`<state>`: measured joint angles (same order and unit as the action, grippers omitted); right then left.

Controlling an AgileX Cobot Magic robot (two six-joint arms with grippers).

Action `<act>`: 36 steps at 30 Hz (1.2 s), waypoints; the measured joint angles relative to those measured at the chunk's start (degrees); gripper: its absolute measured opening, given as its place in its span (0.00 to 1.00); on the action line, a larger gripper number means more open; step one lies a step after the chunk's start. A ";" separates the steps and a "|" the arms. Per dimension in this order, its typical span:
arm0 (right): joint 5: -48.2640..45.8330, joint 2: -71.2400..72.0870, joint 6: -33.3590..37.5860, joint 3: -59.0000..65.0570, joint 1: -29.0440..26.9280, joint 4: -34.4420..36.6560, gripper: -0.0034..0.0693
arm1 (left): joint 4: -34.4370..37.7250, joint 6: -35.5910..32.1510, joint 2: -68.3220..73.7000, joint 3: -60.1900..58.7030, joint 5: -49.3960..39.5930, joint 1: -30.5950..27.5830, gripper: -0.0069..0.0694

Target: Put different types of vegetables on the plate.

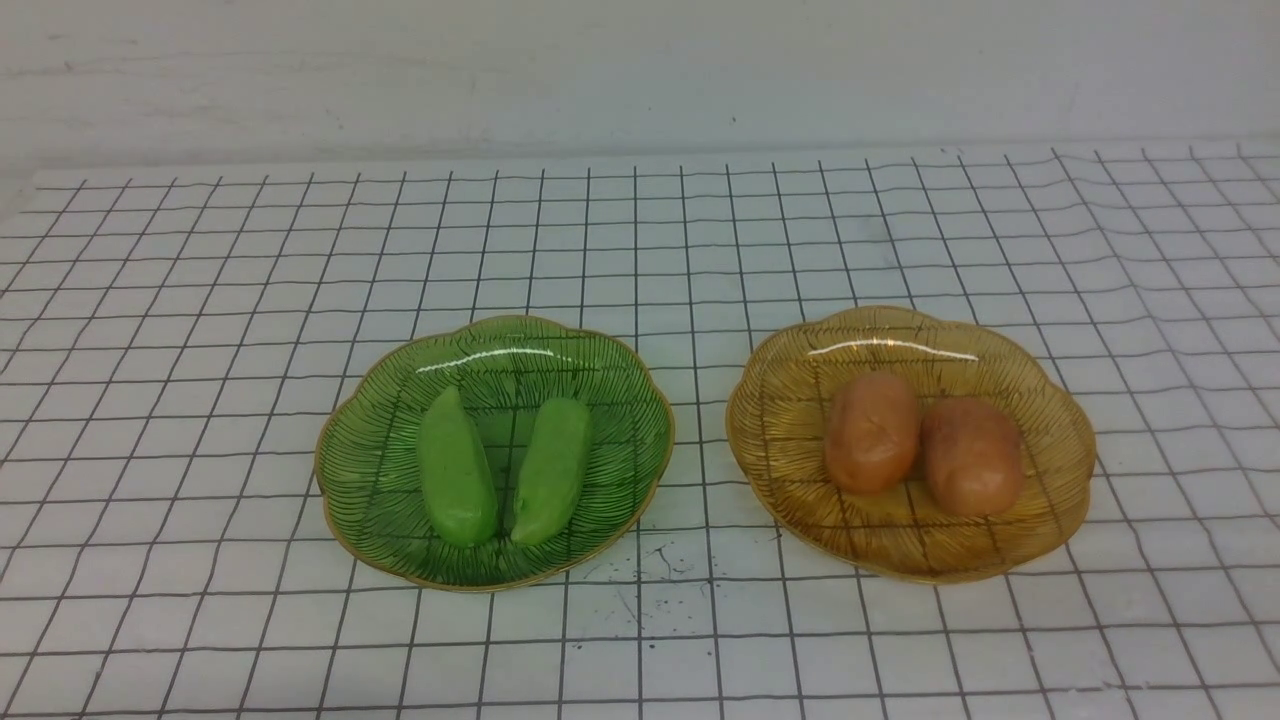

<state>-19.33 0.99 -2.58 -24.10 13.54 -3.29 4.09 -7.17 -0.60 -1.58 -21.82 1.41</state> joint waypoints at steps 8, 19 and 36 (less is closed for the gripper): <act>0.12 0.00 -2.40 9.04 -0.27 -3.62 0.03 | 0.00 0.00 0.00 0.00 -0.02 0.00 0.08; -2.14 -0.10 -2.98 25.43 -14.52 -2.64 0.03 | 0.00 0.00 0.00 0.00 -0.06 0.00 0.08; -2.52 -0.10 -2.98 25.38 -13.89 -2.21 0.03 | 0.00 0.00 0.00 0.00 -0.06 0.00 0.08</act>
